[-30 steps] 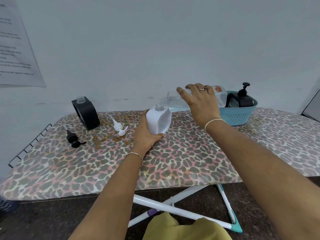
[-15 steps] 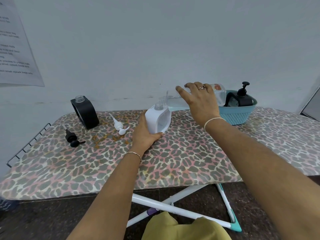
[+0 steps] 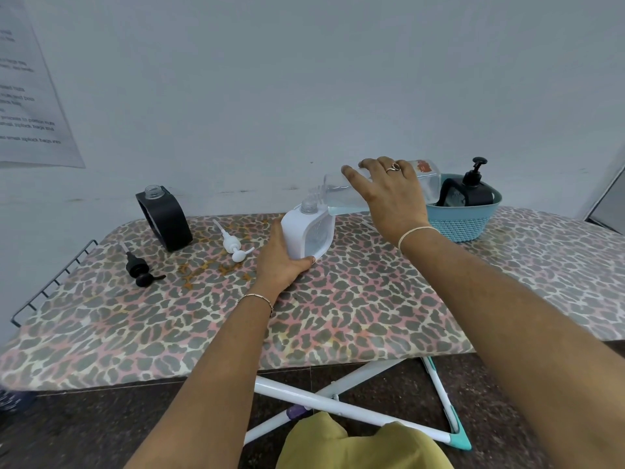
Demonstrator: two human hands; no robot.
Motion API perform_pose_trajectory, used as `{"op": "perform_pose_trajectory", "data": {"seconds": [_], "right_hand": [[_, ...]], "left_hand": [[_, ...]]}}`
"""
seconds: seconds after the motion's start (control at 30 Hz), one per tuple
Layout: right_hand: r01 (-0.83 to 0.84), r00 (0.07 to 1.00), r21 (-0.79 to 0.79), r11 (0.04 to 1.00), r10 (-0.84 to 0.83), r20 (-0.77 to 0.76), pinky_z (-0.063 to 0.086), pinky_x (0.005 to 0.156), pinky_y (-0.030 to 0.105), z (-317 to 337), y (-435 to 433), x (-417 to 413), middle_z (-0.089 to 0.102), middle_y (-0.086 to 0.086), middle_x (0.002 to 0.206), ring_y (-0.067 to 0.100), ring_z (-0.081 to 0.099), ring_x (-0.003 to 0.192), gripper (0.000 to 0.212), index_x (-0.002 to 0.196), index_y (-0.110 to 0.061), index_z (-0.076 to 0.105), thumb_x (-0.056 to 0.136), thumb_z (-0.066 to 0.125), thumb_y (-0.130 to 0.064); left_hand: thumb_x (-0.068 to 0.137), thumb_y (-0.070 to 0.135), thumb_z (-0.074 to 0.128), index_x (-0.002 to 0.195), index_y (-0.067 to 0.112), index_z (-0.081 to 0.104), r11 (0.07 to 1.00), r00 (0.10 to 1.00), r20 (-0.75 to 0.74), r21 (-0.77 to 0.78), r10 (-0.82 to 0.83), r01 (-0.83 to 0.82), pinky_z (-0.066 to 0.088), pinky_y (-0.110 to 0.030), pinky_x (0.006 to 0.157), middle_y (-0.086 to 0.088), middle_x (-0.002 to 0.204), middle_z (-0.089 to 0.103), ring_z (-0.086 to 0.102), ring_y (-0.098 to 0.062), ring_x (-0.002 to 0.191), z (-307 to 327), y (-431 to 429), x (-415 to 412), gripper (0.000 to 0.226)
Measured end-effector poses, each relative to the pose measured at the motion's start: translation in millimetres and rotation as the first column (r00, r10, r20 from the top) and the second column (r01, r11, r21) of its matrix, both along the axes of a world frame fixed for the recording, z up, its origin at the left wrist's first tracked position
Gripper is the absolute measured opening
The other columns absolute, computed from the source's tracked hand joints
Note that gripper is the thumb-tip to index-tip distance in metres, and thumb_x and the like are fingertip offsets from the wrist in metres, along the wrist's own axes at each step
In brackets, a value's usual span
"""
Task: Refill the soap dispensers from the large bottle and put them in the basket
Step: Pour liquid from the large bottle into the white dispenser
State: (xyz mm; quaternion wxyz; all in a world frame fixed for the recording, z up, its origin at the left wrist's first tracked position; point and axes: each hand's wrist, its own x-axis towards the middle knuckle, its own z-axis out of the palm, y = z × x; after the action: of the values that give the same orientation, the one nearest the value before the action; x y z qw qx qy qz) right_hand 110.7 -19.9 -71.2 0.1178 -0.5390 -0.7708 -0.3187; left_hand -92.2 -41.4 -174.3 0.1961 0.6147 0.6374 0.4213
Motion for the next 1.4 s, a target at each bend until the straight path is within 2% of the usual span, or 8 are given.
{"op": "perform_pose_trajectory", "data": {"seconds": [0.5, 0.9, 1.4], "right_hand": [[0.004, 1.000, -0.006, 1.000, -0.004, 0.024, 0.034, 0.100, 0.046, 2.7, -0.5, -0.5, 0.048, 0.014, 0.135, 0.034, 0.046, 0.122, 0.080, 0.142, -0.022, 0.034, 0.073, 0.064, 0.007], [-0.007, 1.000, 0.017, 1.000, 0.007, 0.013, 0.037, 0.098, 0.046, -0.3, 1.6, -0.1, 0.052, 0.014, 0.132, 0.034, 0.049, 0.118, 0.079, 0.140, -0.022, 0.038, 0.071, 0.066, 0.007], [-0.007, 1.000, 0.002, 1.000, 0.007, 0.012, 0.035, 0.100, 0.046, -0.4, 1.5, 0.6, 0.048, 0.014, 0.136, 0.034, 0.046, 0.122, 0.081, 0.142, -0.022, 0.034, 0.073, 0.067, 0.006]], "left_hand": [[0.065, 0.025, 0.084, 0.135, 0.029, 0.028, 1.000, 0.998, 0.056, -0.017, -0.019, 0.020, 0.050, -0.048, 0.090, 0.001, 0.129, 0.053, 0.055, -0.026, 0.112, 0.0, 0.1, -1.1, 0.090], [0.066, 0.024, 0.084, 0.136, 0.027, 0.029, 0.999, 0.996, 0.087, -0.036, -0.026, 0.029, 0.049, -0.047, 0.093, 0.000, 0.129, 0.054, 0.054, -0.026, 0.115, -0.9, 2.8, -3.7, 0.089], [0.067, 0.023, 0.084, 0.137, 0.026, 0.031, 0.999, 0.994, 0.108, -0.035, -0.027, 0.031, 0.047, -0.045, 0.096, 0.001, 0.132, 0.052, 0.053, -0.023, 0.117, -2.3, 3.6, -3.8, 0.088]]}}
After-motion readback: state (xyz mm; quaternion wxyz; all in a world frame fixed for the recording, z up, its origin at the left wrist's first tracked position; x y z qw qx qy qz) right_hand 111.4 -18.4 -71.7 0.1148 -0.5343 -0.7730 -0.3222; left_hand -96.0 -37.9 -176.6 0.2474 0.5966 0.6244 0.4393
